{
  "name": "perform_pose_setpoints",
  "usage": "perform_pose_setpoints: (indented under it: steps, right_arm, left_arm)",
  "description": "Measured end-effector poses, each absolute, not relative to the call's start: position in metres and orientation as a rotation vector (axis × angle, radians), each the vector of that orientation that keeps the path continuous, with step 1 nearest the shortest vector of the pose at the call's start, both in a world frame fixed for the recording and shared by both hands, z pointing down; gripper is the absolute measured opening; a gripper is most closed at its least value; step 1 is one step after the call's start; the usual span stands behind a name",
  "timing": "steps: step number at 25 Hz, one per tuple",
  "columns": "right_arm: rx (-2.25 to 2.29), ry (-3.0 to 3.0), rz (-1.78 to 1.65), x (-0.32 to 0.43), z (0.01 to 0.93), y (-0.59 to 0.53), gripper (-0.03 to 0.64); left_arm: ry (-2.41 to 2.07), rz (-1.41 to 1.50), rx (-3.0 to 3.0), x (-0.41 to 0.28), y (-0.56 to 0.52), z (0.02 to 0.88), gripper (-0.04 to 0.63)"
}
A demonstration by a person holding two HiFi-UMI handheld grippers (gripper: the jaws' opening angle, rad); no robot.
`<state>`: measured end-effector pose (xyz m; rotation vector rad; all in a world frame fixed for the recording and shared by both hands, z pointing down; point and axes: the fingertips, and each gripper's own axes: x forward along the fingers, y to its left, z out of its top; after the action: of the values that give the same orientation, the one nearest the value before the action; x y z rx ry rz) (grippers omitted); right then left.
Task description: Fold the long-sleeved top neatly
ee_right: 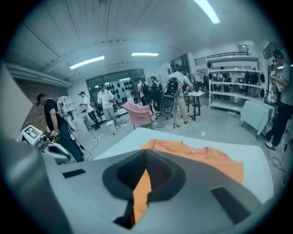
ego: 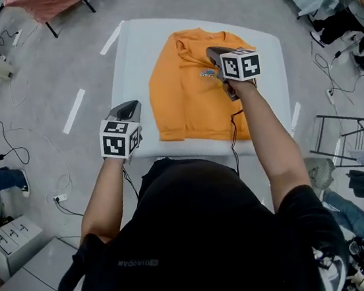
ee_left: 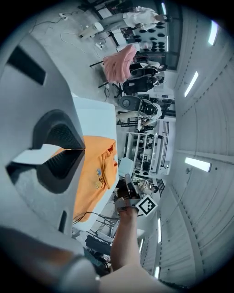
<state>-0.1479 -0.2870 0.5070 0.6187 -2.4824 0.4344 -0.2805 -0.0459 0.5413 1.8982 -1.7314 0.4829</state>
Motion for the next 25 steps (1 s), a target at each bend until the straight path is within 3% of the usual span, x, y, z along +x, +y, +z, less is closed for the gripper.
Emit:
perform_pose_setpoints:
  steps: [9,16,25]
  right_arm:
    - [0.620,-2.599,0.475,-0.044,0.485,-0.192,0.005]
    - [0.607,-2.585,0.477,0.038,0.504,-0.128,0.005]
    - [0.633,-2.591,0.526,0.098,0.525,-0.086,0.005]
  left_arm:
    - [-1.795,0.433,1.913,-0.216,-0.031,0.525,0.006]
    - [-1.841,0.571,1.890,-0.167,-0.003,0.539,0.007]
    - [-1.852,0.582,1.868,-0.127,0.013,0.547,0.008]
